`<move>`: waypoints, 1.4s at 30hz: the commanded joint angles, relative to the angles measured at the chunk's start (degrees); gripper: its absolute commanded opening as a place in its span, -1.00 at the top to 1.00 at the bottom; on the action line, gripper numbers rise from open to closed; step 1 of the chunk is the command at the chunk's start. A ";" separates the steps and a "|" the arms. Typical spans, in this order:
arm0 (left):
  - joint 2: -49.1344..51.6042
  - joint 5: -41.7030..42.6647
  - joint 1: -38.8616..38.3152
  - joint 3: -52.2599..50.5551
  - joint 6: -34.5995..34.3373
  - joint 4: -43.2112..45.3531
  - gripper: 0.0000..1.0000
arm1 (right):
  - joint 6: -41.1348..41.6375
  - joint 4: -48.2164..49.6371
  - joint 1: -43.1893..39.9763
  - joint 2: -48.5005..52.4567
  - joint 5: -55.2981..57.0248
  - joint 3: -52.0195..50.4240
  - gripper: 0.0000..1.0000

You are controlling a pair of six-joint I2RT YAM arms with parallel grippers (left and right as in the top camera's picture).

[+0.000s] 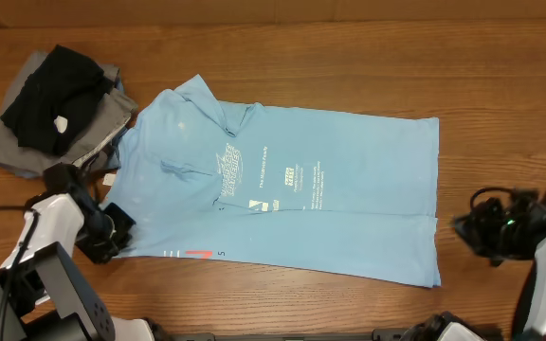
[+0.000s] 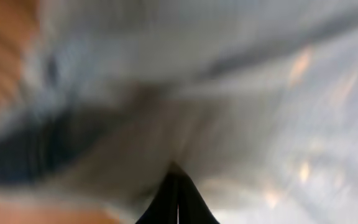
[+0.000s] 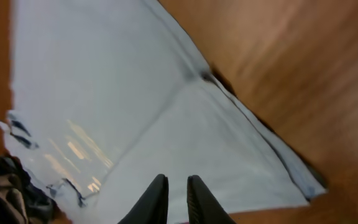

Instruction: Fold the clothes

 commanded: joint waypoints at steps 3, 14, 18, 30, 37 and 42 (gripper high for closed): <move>-5.70 -2.51 -4.52 9.92 1.53 -6.73 0.63 | 2.08 5.40 -0.04 2.21 -7.34 -11.76 0.88; -9.01 -2.38 -7.74 18.51 1.51 -11.45 0.45 | 19.39 19.82 -0.04 2.21 9.49 -22.08 0.92; -9.01 -2.38 -7.72 18.62 1.53 -12.26 0.46 | 24.39 23.17 -0.04 2.27 22.08 -22.08 0.92; -9.01 -2.36 -7.72 18.62 2.51 -12.55 0.35 | 24.90 25.31 -0.07 2.25 26.93 -18.51 0.91; -9.01 7.37 -7.89 23.10 14.71 -12.35 0.12 | 13.31 13.09 -0.09 0.90 9.16 0.13 0.53; -8.76 15.52 -11.69 28.46 19.98 -10.08 -0.10 | 7.04 5.35 -0.02 0.52 -2.43 15.82 0.22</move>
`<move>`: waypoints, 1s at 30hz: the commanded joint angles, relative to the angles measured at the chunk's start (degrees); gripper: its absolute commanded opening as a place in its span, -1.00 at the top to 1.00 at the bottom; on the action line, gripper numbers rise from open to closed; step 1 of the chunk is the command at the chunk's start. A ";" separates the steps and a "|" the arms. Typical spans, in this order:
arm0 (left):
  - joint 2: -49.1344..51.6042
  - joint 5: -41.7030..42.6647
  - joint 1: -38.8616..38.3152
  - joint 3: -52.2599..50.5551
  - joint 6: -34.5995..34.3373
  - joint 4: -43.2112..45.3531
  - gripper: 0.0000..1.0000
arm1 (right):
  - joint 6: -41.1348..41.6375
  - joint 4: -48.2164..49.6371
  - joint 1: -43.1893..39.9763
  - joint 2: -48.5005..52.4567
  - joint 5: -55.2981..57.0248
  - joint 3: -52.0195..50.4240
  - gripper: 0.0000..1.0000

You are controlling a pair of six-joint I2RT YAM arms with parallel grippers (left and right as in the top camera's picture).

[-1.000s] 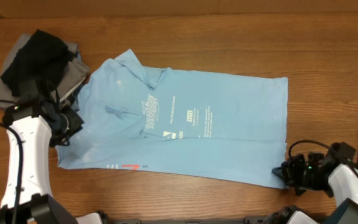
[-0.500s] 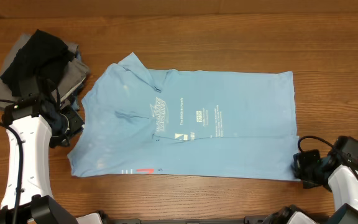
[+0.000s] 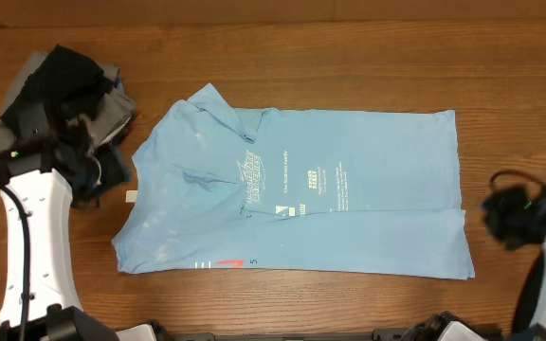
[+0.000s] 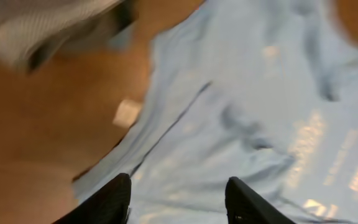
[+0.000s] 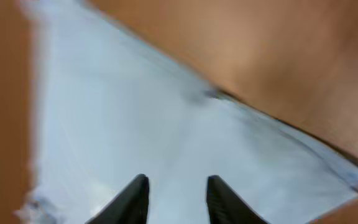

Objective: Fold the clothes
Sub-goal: 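Move the left gripper to the shirt's upper left shoulder corner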

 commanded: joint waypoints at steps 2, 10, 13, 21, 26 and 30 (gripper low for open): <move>0.28 9.18 -5.86 4.90 6.58 3.56 -0.17 | -9.38 -2.75 0.02 -1.42 -14.34 13.03 0.17; 14.16 9.77 -16.22 13.84 8.15 12.85 -0.24 | -11.85 -4.59 0.07 -1.25 -19.41 17.44 0.12; 26.43 9.57 -18.78 25.66 8.79 11.32 -0.22 | -11.87 -6.19 0.07 -1.25 -19.34 17.44 0.12; 46.90 4.55 -19.76 46.53 8.98 10.97 -0.29 | -13.11 -8.33 0.07 -1.25 -18.25 17.35 0.12; 52.96 2.05 -19.78 47.36 8.31 14.91 -0.21 | -13.11 -9.14 0.07 -1.25 -15.41 16.57 0.12; 56.15 2.10 -19.87 47.36 8.33 16.81 -0.19 | -13.11 -8.90 0.07 -1.25 -14.82 15.02 0.12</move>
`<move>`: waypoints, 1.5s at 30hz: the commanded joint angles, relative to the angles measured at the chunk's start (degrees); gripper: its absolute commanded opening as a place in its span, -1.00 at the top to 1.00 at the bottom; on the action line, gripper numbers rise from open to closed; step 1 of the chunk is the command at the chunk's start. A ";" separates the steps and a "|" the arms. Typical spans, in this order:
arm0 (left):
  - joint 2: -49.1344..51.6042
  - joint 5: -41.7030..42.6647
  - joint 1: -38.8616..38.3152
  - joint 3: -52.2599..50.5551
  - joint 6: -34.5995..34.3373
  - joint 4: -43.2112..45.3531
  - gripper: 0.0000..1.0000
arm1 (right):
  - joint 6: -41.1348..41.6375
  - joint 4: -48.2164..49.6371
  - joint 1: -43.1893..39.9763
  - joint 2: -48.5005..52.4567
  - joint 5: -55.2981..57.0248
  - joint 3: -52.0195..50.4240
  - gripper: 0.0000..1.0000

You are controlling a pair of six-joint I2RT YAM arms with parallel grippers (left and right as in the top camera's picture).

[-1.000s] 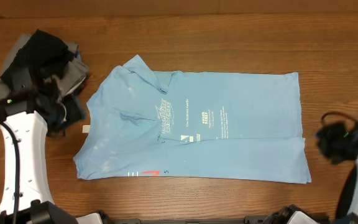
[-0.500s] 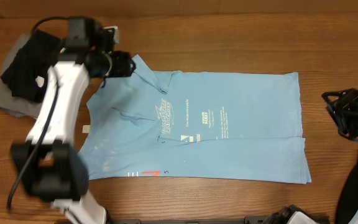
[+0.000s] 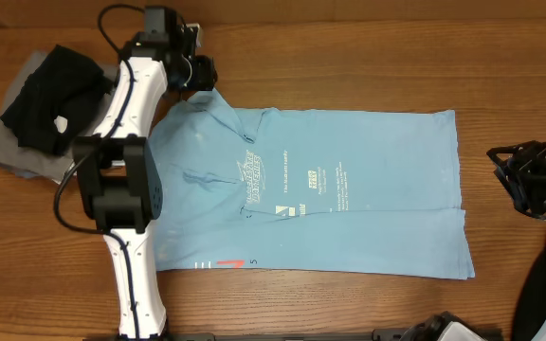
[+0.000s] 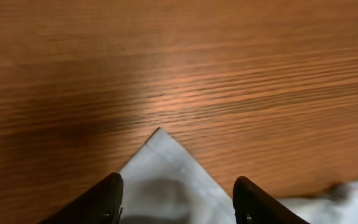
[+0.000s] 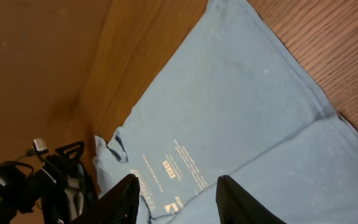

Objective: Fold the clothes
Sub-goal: 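Move the left gripper to the shirt's upper left shoulder corner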

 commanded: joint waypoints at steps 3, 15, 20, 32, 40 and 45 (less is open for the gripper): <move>4.94 -1.75 -0.81 1.60 0.92 3.21 -0.19 | -0.66 0.52 0.02 -0.33 1.38 -2.99 0.12; 6.82 -12.70 -4.55 1.44 2.64 4.26 0.28 | -0.63 0.90 0.02 -0.33 1.95 -6.80 0.13; 7.58 -13.00 -5.29 1.33 3.85 3.41 0.59 | -0.63 0.90 0.02 -0.33 1.95 -6.80 0.14; 2.12 -15.96 -4.85 6.14 1.88 -2.16 0.92 | -0.63 8.48 0.02 -0.33 3.61 -6.80 0.15; -4.79 -21.24 -4.81 7.67 3.72 -7.13 0.92 | -0.70 15.69 0.68 0.68 2.80 -6.80 0.29; -6.95 -21.53 -4.81 7.67 3.87 -12.79 0.92 | -0.85 17.16 3.54 2.82 2.80 -6.80 0.28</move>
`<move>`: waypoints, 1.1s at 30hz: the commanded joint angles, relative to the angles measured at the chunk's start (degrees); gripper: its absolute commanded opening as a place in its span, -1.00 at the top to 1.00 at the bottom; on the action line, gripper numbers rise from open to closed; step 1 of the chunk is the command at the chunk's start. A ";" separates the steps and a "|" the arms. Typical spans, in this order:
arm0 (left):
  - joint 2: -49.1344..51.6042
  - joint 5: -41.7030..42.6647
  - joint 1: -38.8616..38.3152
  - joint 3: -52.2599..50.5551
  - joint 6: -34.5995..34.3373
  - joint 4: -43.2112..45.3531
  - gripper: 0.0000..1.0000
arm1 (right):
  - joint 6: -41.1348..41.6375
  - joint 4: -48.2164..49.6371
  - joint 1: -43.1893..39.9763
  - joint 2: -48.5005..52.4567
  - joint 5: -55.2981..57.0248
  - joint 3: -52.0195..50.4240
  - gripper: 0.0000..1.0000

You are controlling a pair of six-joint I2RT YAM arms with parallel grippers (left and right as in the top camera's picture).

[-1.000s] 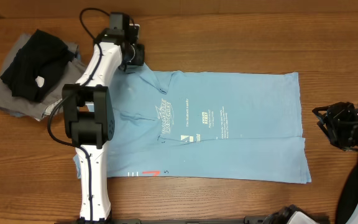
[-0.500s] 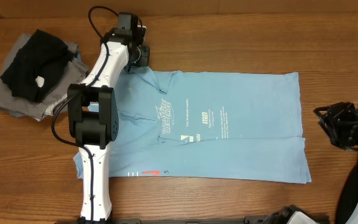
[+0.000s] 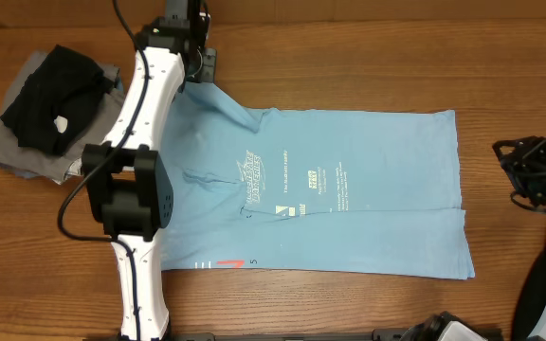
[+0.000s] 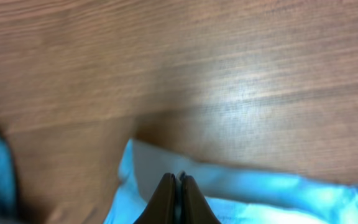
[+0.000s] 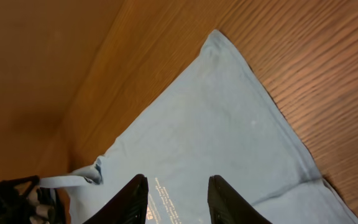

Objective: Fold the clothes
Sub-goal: 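Move the left gripper to the shirt's upper left shoulder corner, then move the right gripper to the shirt's upper right corner and grasp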

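A light blue T-shirt point(image 3: 349, 189) with white chest print lies spread flat on the wooden table, collar to the left and hem to the right. My left gripper point(image 3: 200, 66) reaches to the shirt's far left sleeve and is shut on that sleeve's edge point(image 4: 260, 186), the fingers point(image 4: 166, 193) pressed together with blue cloth between them. My right gripper point(image 3: 529, 175) hovers off the shirt's right hem, open, with nothing between its fingers point(image 5: 138, 193). The right wrist view looks along the shirt point(image 5: 216, 124) from the hem side.
A pile of black and grey clothes point(image 3: 55, 104) sits at the table's left, beside the shirt's shoulder. The left arm point(image 3: 136, 170) stretches across the shirt's left part. Bare wood point(image 3: 368, 47) lies beyond the shirt.
My left gripper was open over the tip of the far sleeve; now it is shut on that sleeve, slightly farther back. The right gripper stays open at the right.
First my left gripper was shut at the shirt's near left corner and the right one was nearly shut by the hem. Then both stood open and the shirt lay straighter, shifted right. The left then reached the far sleeve, open, and is now shut on it.
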 commanded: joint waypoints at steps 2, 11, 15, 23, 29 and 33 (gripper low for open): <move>-3.39 -1.62 0.33 1.03 1.05 -4.94 0.92 | -0.44 1.62 2.95 2.16 -0.37 -0.07 0.28; -4.24 -1.75 0.28 1.03 0.85 -16.33 0.92 | 0.09 13.73 5.31 9.18 1.36 -0.04 0.15; -4.24 -1.79 0.28 1.03 0.42 -16.90 0.92 | 2.40 19.02 5.73 13.81 1.36 0.00 0.11; -4.24 -1.77 0.28 1.03 -0.68 -18.86 0.92 | 2.71 26.69 10.64 27.71 10.16 4.50 0.09; -4.24 -1.55 0.26 1.03 -0.70 -19.04 0.92 | -0.04 33.94 12.09 36.26 15.32 8.46 0.03; -4.24 -1.55 0.26 1.03 -0.68 -19.12 0.92 | -0.04 40.41 12.11 39.93 15.52 8.79 0.04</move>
